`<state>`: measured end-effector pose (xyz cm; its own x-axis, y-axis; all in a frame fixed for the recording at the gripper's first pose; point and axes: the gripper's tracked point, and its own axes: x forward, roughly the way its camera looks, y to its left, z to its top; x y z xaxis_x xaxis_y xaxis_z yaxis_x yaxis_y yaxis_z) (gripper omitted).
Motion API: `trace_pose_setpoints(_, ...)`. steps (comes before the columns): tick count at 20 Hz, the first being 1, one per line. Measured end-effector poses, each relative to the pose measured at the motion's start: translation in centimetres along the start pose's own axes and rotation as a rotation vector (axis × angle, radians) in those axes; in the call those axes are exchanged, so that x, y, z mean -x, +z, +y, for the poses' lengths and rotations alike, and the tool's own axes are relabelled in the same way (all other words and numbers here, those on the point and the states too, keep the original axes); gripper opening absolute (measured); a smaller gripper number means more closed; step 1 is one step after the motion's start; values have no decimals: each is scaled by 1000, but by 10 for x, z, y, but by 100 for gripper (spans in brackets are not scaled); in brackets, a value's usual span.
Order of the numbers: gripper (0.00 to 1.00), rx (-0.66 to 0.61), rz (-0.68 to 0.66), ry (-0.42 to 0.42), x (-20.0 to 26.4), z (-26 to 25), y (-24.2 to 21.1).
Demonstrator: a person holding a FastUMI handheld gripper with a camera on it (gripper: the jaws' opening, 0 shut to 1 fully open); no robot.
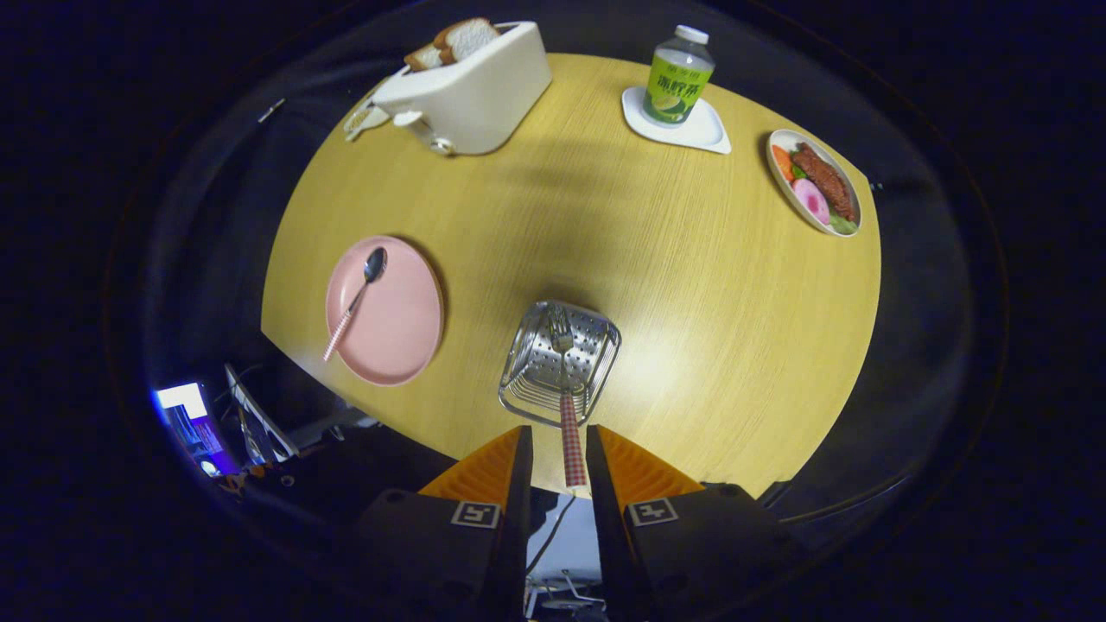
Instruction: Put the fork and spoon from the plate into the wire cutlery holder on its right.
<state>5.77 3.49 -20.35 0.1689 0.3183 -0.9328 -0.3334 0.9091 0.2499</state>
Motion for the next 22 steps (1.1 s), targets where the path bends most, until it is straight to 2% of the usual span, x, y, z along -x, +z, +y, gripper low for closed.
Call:
trace_pose_setpoints(2, 39, -45, -114, 44, 15, 18, 11)
trace_pose_setpoints(6, 43, -111, -226, 185, 21, 87, 15)
trace_pose_setpoints(9, 45, -155, -223, 313, 8, 160, 9)
trace_pose_setpoints(14, 45, -248, -121, 419, -58, 248, 2)
trace_pose_setpoints(17, 45, -296, -66, 419, -102, 280, 4)
trace_pose_setpoints(22, 45, -347, -39, 316, -163, 292, 14)
